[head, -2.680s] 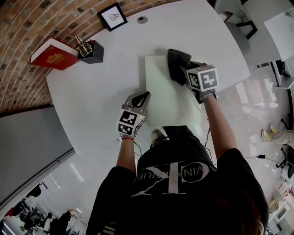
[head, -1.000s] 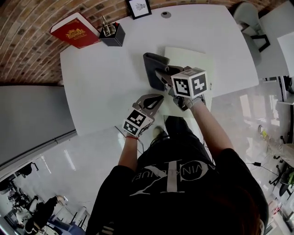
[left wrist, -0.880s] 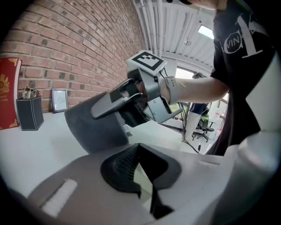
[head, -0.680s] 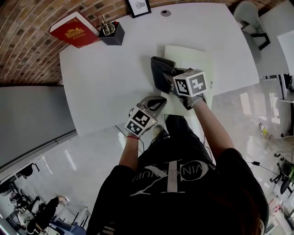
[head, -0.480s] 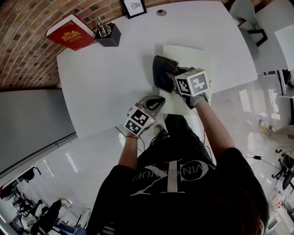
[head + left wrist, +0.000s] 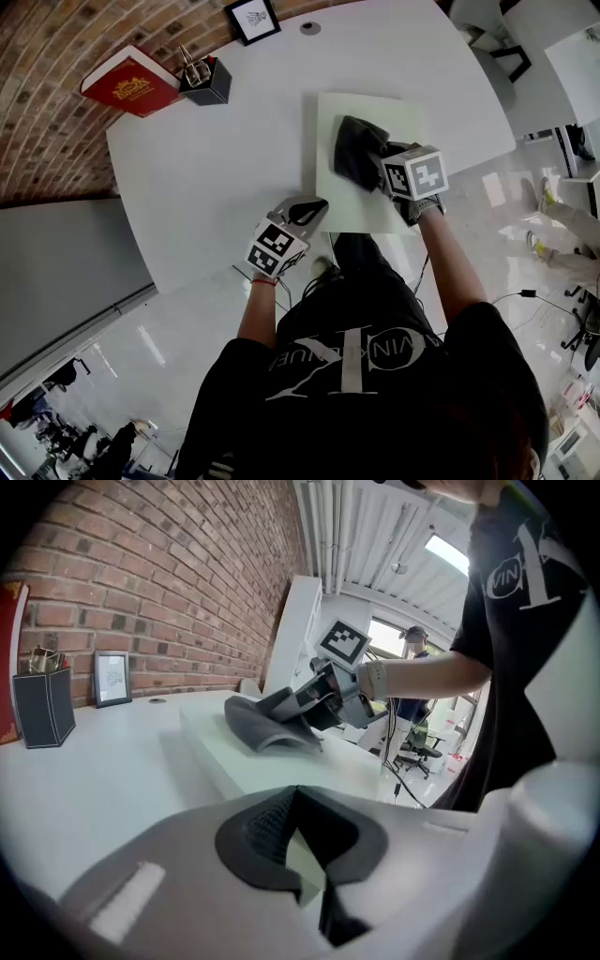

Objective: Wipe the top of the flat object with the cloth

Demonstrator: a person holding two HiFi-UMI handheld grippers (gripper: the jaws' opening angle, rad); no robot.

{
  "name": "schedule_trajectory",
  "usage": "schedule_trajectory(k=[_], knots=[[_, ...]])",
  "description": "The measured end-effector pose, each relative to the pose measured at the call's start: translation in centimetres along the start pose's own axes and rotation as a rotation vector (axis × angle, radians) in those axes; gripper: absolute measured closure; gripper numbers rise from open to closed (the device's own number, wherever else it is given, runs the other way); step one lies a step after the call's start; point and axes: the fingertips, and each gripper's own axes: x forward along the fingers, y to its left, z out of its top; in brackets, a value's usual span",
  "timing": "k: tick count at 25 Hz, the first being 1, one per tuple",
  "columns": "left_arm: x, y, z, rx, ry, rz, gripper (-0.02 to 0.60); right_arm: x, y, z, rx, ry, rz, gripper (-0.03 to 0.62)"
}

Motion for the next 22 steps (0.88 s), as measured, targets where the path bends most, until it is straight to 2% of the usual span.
schedule_trajectory(k=[6,14,22], knots=[[0.0,0.1,0.0,-0.002,-0.005,-0.013,0.571,-2.4,-2.9,-1.9,0.021,0.011,-0.068,0.537],[0.0,0.1,0.2,-0.007,-0.006,-0.025,0.571,-5.3,-6.0,-3.9,-0.028,0.042,-0.182,0.537],[0.1,0.1,0.2,-0.025,-0.011,-0.038,0.571,-7.8,-8.3,-6.2,0.026,0.047,-0.253,0.537]])
